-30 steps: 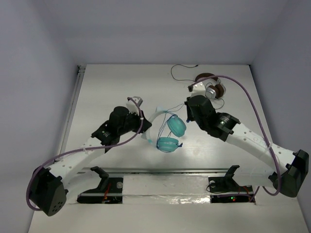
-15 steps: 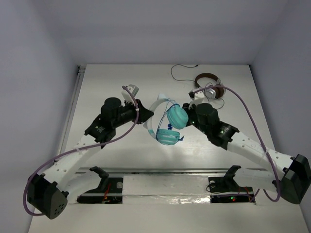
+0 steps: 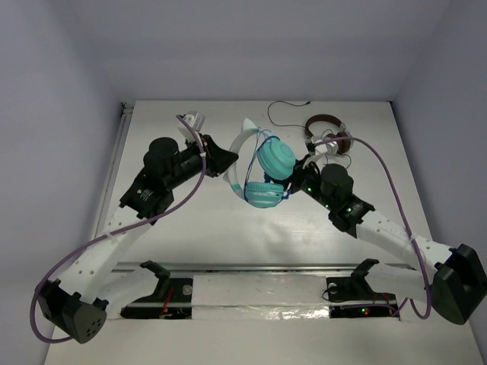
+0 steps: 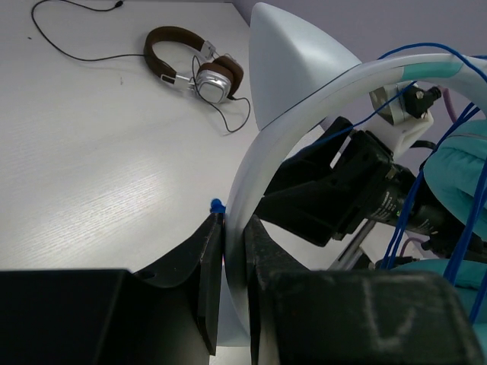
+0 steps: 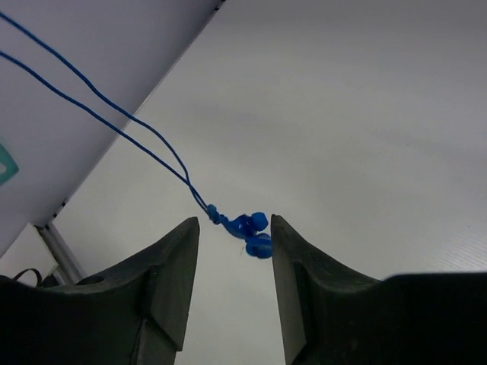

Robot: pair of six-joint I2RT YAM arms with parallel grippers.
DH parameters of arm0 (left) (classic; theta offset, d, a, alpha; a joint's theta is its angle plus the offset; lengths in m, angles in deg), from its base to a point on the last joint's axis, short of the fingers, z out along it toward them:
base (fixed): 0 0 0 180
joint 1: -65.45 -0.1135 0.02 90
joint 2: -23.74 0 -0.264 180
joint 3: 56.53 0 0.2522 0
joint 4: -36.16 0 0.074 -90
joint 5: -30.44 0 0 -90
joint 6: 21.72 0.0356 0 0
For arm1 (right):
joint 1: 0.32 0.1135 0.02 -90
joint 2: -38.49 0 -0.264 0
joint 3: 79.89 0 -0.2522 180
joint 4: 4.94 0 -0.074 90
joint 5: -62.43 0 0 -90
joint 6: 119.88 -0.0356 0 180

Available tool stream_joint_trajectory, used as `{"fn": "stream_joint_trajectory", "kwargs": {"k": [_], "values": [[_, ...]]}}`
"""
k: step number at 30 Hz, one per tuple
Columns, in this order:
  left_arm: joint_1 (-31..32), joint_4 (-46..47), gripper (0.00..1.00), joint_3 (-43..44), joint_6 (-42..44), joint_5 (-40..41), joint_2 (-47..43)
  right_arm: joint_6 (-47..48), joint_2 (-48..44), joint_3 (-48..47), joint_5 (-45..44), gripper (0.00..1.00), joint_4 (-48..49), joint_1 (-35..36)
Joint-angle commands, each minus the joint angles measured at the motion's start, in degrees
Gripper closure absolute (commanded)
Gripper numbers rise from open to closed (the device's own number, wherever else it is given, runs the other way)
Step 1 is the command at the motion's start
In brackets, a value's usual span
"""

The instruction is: Wrap the headphones

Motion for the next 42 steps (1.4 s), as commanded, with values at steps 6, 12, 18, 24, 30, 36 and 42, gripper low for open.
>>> {"fn": "stream_joint_trajectory", "kwargs": {"k": [6,12,18,24,30,36,42], "values": [[-0.14,0.28,1.0,5.96,-3.95,2.28,-0.41,2.58,0.29,0.21,6.21,0.47,5.98,-0.22],[-0.14,0.01,1.0,5.43,-4.39,2.01,-0.5,2.67,5.65,-1.72,12.54,0.47,10.45,-0.22],[-0.14,-1.38,1.0,5.25,-4.57,1.84,-0.85,3.64,9.17,-4.01,11.68,0.47,11.6,-0.22],[-0.14,-3.15,1.0,6.22,-4.21,2.36,-1.47,4.69,6.19,-3.75,5.7,0.47,5.64,-0.22],[-0.14,-2.98,1.0,5.87,-4.74,2.01,-2.17,4.96,3.02,-4.01,5.61,0.49,-1.93,-0.22],[-0.14,-2.63,1.0,6.39,-4.92,1.22,-2.26,4.69,4.42,-3.75,5.96,0.48,-0.79,-0.22],[-0.14,-3.5,1.0,7.1,-4.83,0.69,-2.44,5.83,8.03,-5.15,9.38,0.45,3.33,-0.22]]}}
